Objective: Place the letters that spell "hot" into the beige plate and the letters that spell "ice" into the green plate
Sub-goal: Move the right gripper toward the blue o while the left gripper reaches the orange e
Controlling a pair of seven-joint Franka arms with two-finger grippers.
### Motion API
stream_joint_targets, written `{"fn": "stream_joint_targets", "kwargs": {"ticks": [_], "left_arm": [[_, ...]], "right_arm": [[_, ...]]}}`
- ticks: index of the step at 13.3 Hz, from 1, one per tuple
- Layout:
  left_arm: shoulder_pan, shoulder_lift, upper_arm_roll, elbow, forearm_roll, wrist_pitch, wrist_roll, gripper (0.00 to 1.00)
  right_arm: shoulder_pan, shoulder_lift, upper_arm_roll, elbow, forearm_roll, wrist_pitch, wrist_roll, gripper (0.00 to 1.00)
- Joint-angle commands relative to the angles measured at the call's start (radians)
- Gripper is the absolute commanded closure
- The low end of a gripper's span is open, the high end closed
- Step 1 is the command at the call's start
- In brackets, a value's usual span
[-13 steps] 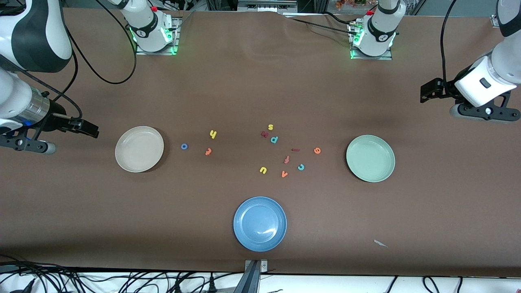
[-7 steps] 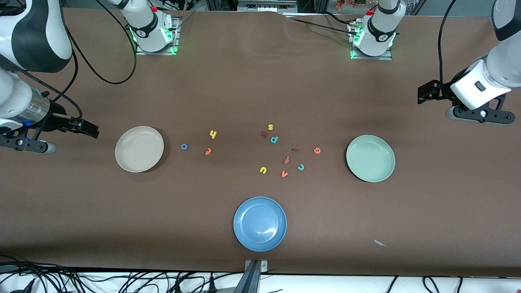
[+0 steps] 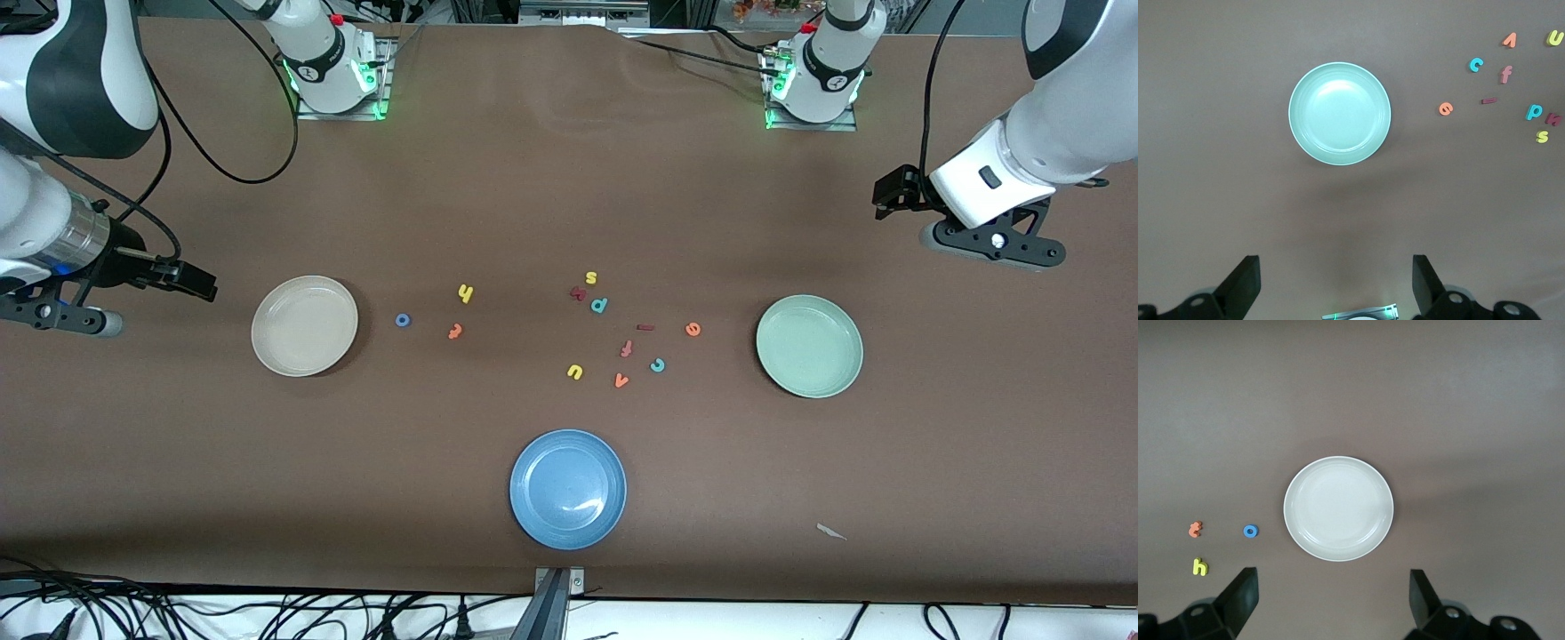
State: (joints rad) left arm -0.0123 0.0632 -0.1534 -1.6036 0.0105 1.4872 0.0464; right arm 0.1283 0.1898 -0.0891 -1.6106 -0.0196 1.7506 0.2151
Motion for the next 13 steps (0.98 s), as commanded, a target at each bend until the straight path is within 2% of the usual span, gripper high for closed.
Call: {"fn": "stream_joint_targets", "kwargs": {"ticks": [1,4,9,11,13], "left_arm": [[0.011,0.010,-0.002,0.024,-0.012,-0.013,0.007,0.00],[0.017,0.012,-0.002,0.004,-0.021,-0.010,0.007,0.00],[0.011,0.070,-0.006,0.005,-0.024,0.085,0.007,0.00],[0.017,0.115,-0.070,0.010,-0.029,0.135,0.009,0.00],[0.020,0.124,-0.151,-0.036,-0.027,0.253,0.009,0.00]], "right_arm": [[0.005,-0.007,0.006,-0.009,0.007,0.001,0.013,0.00],[0.007,-0.006,0.005,-0.012,0.017,-0.008,0.013,0.00],[0.008,0.008,0.005,-0.017,0.013,-0.013,0.010,0.00],[0.008,0.007,0.005,-0.031,0.015,-0.011,0.013,0.00],[0.023,0.010,0.005,-0.035,0.015,-0.002,0.042,0.00]]}}
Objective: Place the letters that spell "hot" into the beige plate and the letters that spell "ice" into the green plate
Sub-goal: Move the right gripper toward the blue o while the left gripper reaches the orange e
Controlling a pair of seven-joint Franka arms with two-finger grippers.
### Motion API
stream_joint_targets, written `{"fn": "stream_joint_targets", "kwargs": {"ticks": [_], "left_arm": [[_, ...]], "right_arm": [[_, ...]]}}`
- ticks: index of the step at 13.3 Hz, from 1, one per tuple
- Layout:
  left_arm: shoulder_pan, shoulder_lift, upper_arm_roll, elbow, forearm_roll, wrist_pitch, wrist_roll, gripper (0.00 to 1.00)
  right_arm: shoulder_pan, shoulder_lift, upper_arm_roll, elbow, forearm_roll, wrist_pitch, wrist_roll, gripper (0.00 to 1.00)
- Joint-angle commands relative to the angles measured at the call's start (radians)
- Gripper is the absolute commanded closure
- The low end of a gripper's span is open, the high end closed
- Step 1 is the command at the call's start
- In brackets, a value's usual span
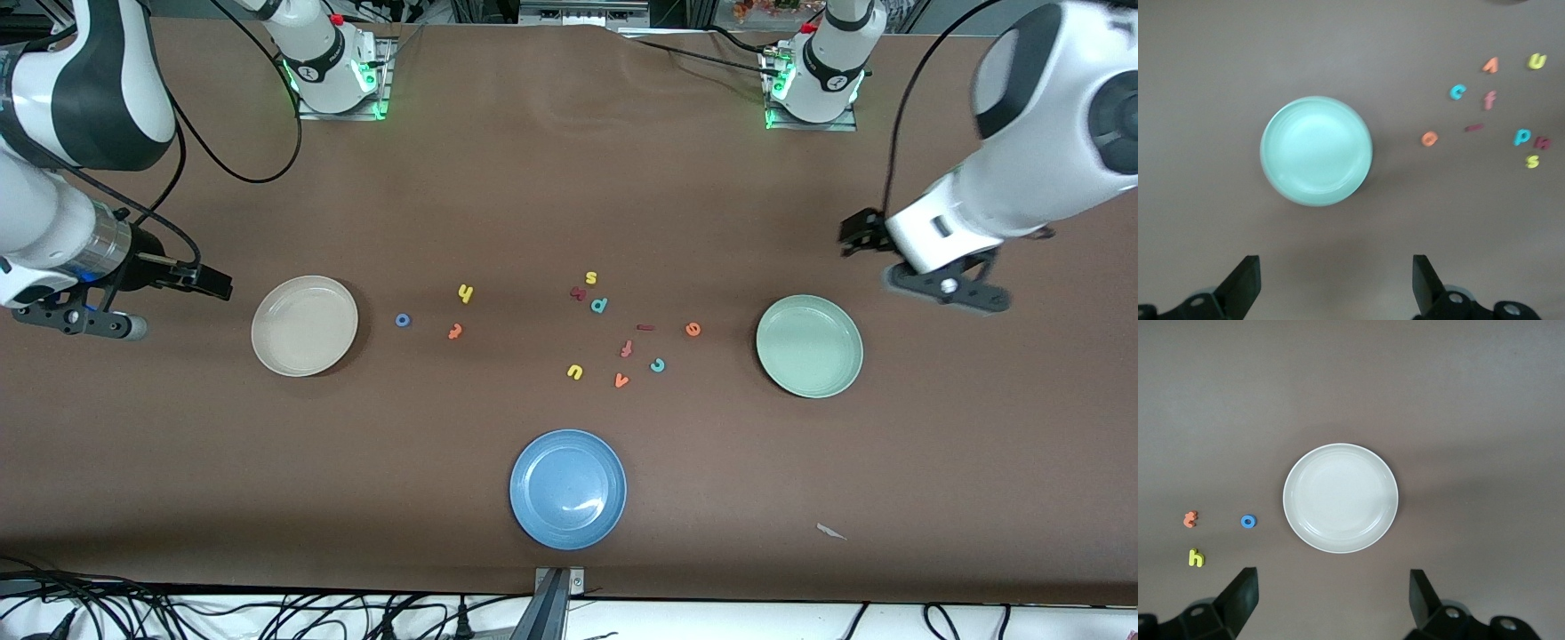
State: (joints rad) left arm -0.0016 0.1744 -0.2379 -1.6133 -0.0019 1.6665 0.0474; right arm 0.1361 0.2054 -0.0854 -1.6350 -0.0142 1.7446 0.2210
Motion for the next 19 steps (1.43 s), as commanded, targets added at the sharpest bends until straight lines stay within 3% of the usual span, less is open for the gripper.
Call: {"fn": "stream_joint_targets", "kwargs": {"ticks": [1,7,9,11,14,19], "left_arm": [[0.008,0.028,-0.093,-0.037,-0.015,0.122,0.008,0.00],[-0.031,0.239,-0.135,-0.037,-0.001,0.430,0.008,0.00],[-0.047,0.308,-0.138,-0.037,-0.001,0.444,0.009,0.00],[-0.083,0.353,-0.138,-0.046,-0.001,0.444,0.054,0.00],[-0.095,0.437,-0.138,-0.054,-0.001,0.449,0.161,0.00],[-0.103,0.487,-0.133,-0.114,0.094,0.584,0.261,0.00]], "right_arm": [[0.029,0.005,0.003,-0.011,0.010,0.006,0.082,0.00],[0.166,0.100,0.003,-0.066,0.011,0.168,0.224,0.00],[0.189,0.127,0.003,-0.127,0.011,0.248,0.241,0.00],[0.191,0.152,0.048,-0.211,0.011,0.327,0.236,0.01],[0.191,0.175,0.085,-0.363,0.010,0.545,0.218,0.01],[0.189,0.244,0.121,-0.384,0.008,0.618,0.102,0.00]]}}
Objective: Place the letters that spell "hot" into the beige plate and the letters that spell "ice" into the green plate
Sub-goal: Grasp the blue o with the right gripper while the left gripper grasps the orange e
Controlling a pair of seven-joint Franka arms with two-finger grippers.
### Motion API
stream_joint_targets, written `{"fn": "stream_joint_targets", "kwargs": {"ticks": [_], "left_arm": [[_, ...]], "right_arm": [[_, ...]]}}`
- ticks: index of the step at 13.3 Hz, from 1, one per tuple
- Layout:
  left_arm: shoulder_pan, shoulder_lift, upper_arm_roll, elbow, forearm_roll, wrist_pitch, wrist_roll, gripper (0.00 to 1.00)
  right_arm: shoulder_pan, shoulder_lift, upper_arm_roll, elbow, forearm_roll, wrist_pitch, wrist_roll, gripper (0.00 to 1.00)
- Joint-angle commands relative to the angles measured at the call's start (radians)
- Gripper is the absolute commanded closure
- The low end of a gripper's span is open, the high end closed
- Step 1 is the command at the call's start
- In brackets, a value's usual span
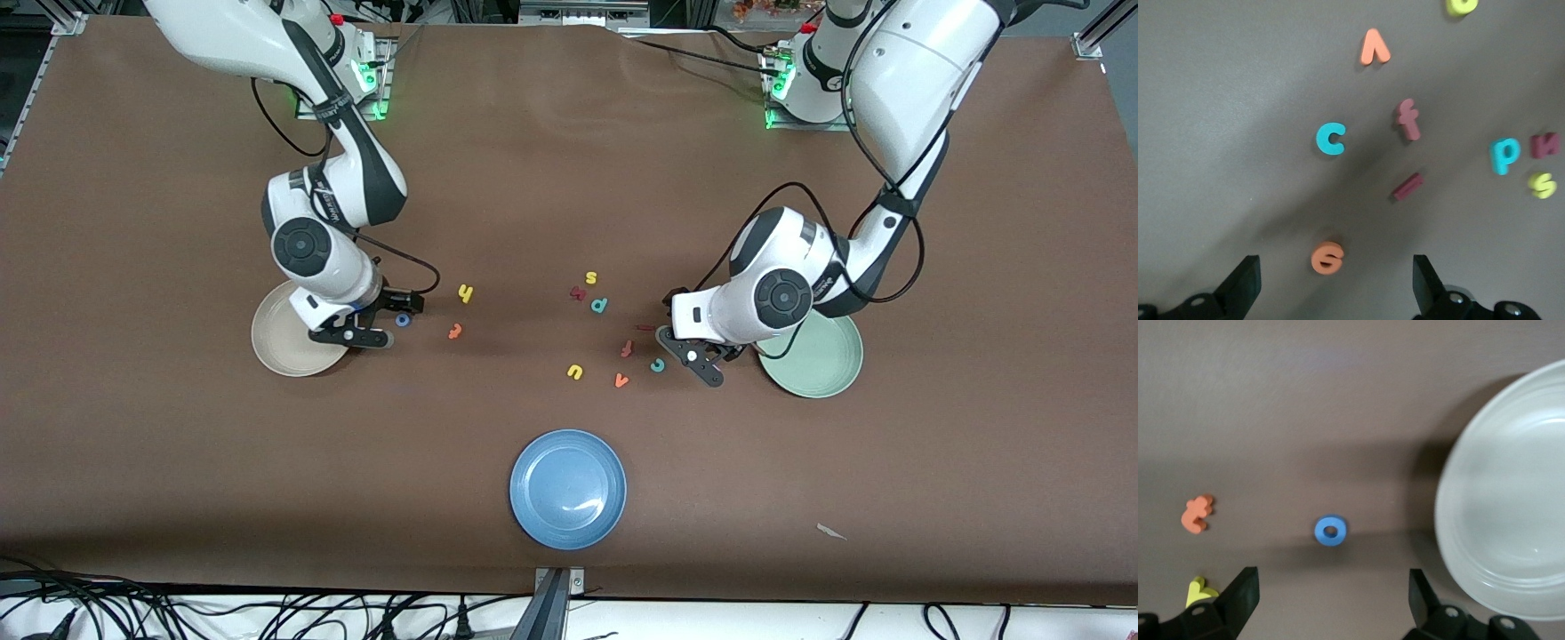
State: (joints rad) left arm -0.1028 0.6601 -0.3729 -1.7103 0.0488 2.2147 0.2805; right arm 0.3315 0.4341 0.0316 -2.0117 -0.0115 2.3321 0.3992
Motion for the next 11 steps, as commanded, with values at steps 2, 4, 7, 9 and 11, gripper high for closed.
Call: {"fn": "stream_joint_targets", "kwargs": {"ticks": [2,4,7,9,11], "left_arm": [[0.000,-0.005,0.003,-0.031,0.059,0.036,0.022,0.00],[0.000,-0.005,0.005,-0.060,0.059,0.058,0.020,0.06],[0.000,-0.010,0.006,-0.126,0.060,0.148,0.016,0.18],[0.000,-0.010,0.006,-0.129,0.129,0.148,0.011,0.23],[0.000,-0.010,0.006,-0.140,0.172,0.151,-0.042,0.26]], "right_arm": [[-0.006,0.038,0.004,-0.012,0.007,0.061,-0.077,0.01],[-0.006,0.051,0.004,-0.015,0.007,0.091,-0.077,0.02],[-0.009,0.077,0.004,-0.013,0.010,0.147,-0.072,0.05],[-0.009,0.075,0.004,-0.015,0.010,0.144,-0.059,0.10],[-0.009,0.077,0.004,-0.015,0.010,0.144,-0.057,0.26]]}}
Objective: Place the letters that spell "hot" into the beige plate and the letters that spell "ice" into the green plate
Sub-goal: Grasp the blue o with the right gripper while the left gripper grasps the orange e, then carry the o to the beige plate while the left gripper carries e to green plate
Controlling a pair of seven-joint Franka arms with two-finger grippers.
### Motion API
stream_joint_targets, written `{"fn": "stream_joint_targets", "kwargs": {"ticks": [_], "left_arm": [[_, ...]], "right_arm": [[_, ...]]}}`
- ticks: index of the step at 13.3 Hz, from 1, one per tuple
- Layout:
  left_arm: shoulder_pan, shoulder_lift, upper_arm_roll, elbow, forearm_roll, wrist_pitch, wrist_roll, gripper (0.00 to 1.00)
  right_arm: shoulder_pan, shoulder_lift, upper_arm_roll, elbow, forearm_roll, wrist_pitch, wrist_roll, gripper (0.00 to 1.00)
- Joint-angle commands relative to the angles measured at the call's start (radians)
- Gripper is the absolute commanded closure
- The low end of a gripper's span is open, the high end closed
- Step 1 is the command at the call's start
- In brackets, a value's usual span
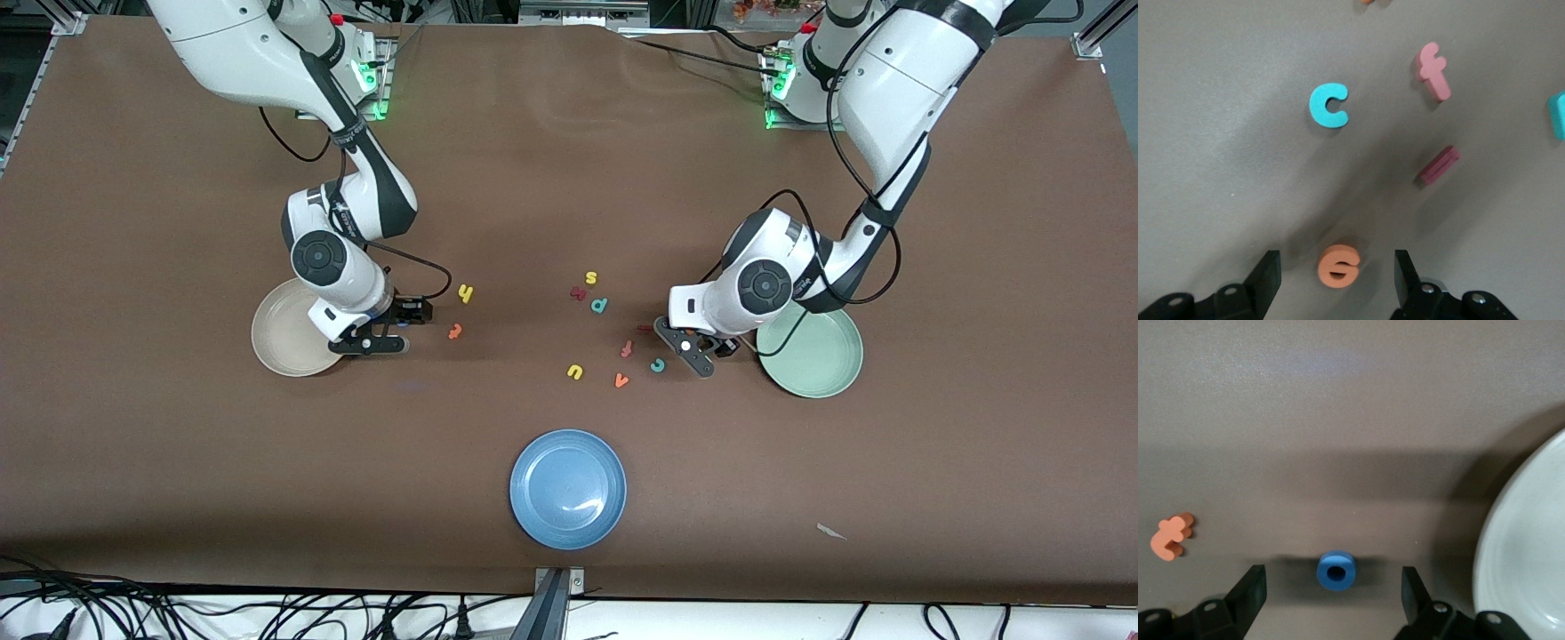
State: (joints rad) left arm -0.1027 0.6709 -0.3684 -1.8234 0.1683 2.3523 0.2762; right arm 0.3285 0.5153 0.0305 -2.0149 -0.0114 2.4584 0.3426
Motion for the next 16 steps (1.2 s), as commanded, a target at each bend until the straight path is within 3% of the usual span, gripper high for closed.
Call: {"fn": "stream_joint_targets", "kwargs": {"ticks": [1,3,6,8,9,11,12,14,16], "left_arm": [[0.000,-0.019,0.002,-0.028,0.063,0.013,-0.049,0.30],[0.000,-0.016,0.002,-0.030,0.065,0.015,-0.049,0.41],[0.000,-0.019,0.002,-0.040,0.071,0.015,-0.063,0.41],[-0.002,-0.020,-0.003,-0.048,0.073,0.013,-0.084,0.47],[-0.002,-0.020,-0.004,-0.050,0.073,0.015,-0.086,0.54],[-0.011,-0.019,-0.004,-0.050,0.073,0.015,-0.087,0.80],[-0.011,-0.019,-0.004,-0.048,0.073,0.015,-0.087,0.89],[-0.011,-0.024,-0.006,-0.045,0.073,0.012,-0.089,0.92],[0.004,-0.059,-0.006,-0.042,0.073,-0.005,-0.083,0.92]], "right_arm": [[-0.006,-0.004,0.005,-0.012,0.010,0.019,0.004,0.27],[-0.006,-0.003,0.005,-0.010,0.010,0.019,0.004,0.31],[-0.011,0.005,0.005,-0.005,0.010,0.022,0.004,0.30],[-0.012,0.017,0.005,-0.004,0.010,0.036,0.004,0.30],[-0.013,0.025,0.005,-0.004,0.010,0.054,0.004,0.30],[-0.013,0.031,0.005,-0.004,0.010,0.062,0.013,0.30],[-0.011,0.029,0.005,-0.004,0.010,0.057,0.022,0.32],[-0.011,0.028,0.005,-0.004,0.010,0.056,0.029,0.53],[-0.011,0.026,0.005,-0.004,0.010,0.053,0.029,0.53]]}}
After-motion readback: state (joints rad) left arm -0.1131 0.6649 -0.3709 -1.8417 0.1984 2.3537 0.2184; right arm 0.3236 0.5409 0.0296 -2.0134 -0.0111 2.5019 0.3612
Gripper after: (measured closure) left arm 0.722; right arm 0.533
